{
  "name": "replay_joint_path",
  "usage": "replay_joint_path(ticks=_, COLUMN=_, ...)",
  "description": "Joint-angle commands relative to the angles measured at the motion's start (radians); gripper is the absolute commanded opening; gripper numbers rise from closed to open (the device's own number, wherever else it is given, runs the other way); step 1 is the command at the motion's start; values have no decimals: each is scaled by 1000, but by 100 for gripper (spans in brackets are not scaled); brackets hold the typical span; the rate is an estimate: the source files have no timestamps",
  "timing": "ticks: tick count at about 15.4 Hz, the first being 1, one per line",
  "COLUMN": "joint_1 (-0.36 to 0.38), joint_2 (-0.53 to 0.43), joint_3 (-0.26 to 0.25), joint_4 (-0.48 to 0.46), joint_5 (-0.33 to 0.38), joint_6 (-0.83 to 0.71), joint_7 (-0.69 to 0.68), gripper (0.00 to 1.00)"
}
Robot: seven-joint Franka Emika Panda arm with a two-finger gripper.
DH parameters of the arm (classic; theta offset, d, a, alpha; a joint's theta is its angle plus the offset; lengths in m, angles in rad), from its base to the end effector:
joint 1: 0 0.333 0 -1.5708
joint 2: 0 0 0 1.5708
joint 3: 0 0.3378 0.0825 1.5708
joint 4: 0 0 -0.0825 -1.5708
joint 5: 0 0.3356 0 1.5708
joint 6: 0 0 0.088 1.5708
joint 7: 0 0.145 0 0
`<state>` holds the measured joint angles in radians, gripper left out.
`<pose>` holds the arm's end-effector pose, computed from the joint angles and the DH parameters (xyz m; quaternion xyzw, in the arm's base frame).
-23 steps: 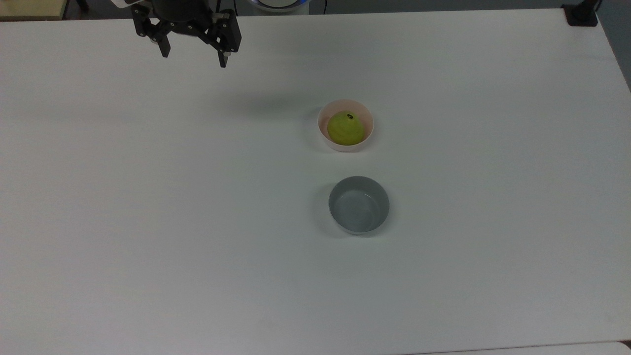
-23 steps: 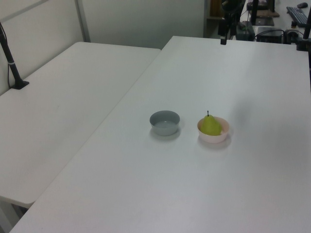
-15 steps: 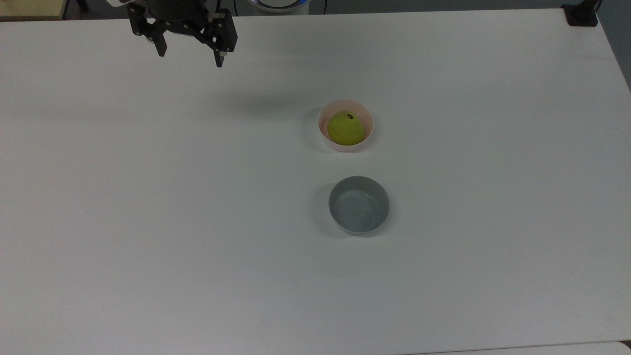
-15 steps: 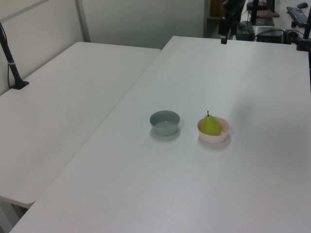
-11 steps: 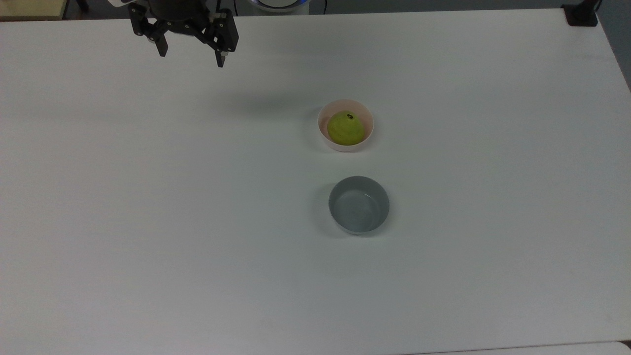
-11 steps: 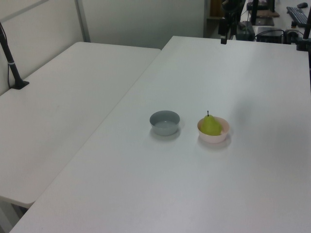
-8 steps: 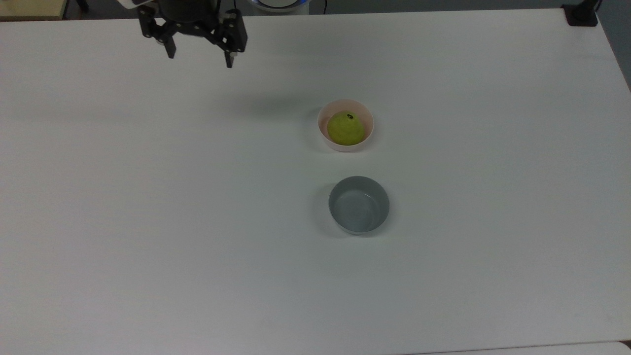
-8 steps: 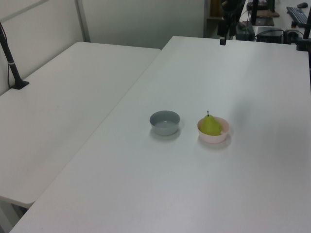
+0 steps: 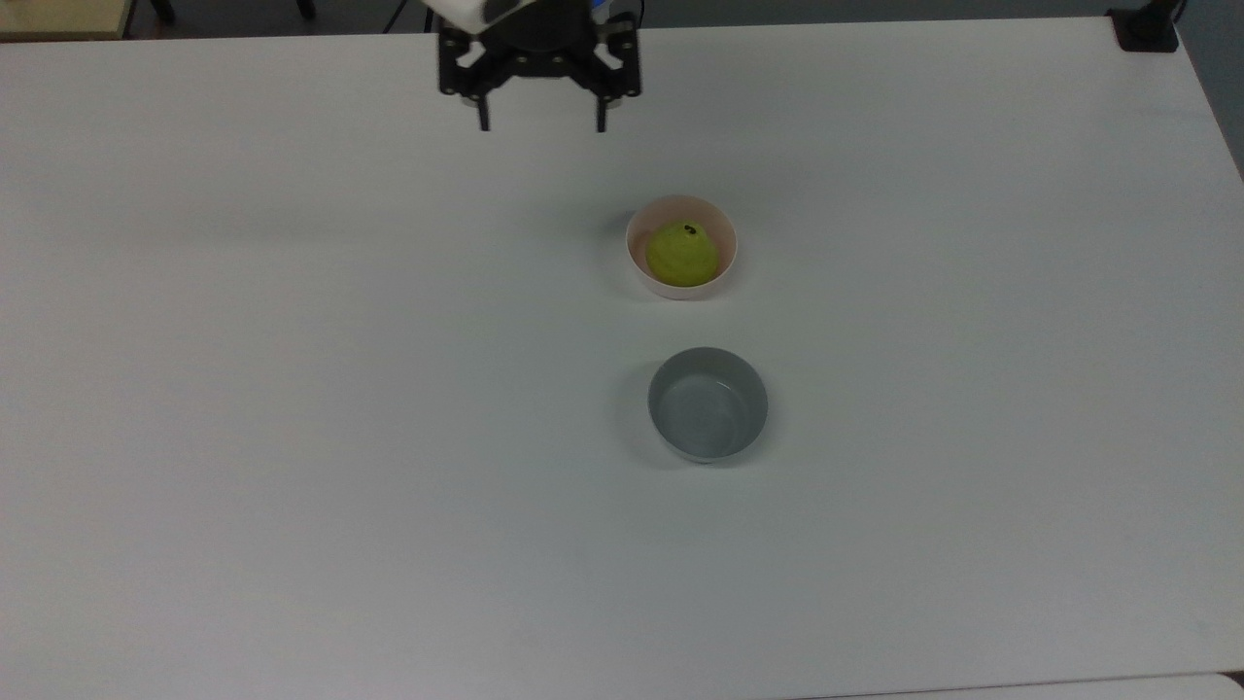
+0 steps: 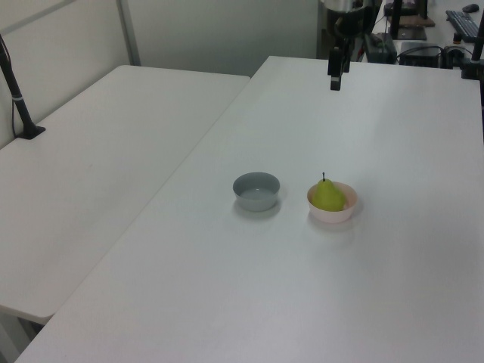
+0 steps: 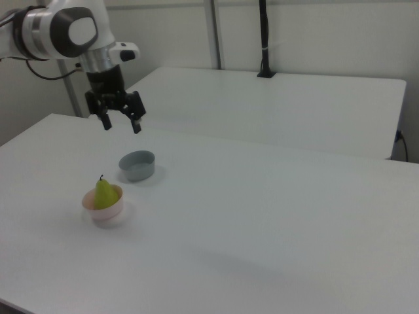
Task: Pick up a pear from the bowl
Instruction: 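Lower the gripper over the green pear in the pink bowl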
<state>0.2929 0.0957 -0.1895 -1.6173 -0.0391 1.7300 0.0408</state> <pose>0.5455 0.0560 0.5531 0.9990 0.0347 0.0114 0.0276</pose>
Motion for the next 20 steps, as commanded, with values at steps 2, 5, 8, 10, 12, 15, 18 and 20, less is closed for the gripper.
replay_joint_path(ticks=2, joint_1=106, joint_2=-4, joint_3=-21, joint_4=-1, joint_5=47, joint_6=-24, joint_7=-1, gripper=100)
replay_joint_path(ticks=5, joint_1=135, joint_2=5, joint_3=-7, joint_4=-41, joint_5=57, joint_6=-14, joint_7=-7, gripper=100)
replay_joint_path(ticks=8, joint_1=137, joint_2=67, joint_3=27, joint_4=-58, joint_5=51, joint_6=-10, joint_7=-59, gripper=100)
replay_joint_path(ticks=10, joint_1=141, joint_2=91, joint_3=27, joint_4=-78, joint_5=51, joint_6=23, joint_7=-96, gripper=100)
replay_joint_path(ticks=12, joint_1=157, joint_2=113, joint_3=27, joint_4=-111, joint_5=44, joint_6=92, joint_7=-98, gripper=100)
replay_joint_path(ticks=15, joint_1=179, joint_2=166, joint_3=27, joint_4=-134, joint_5=-10, joint_6=132, joint_7=-101, gripper=100)
replay_joint_path(ticks=18, joint_1=190, joint_2=196, joint_3=27, joint_4=-173, joint_5=-19, joint_6=210, joint_7=-101, gripper=100)
replay_joint_path(ticks=20, joint_1=190, joint_2=197, joint_3=27, joint_4=-187, joint_5=-33, joint_6=217, joint_7=-120, gripper=97)
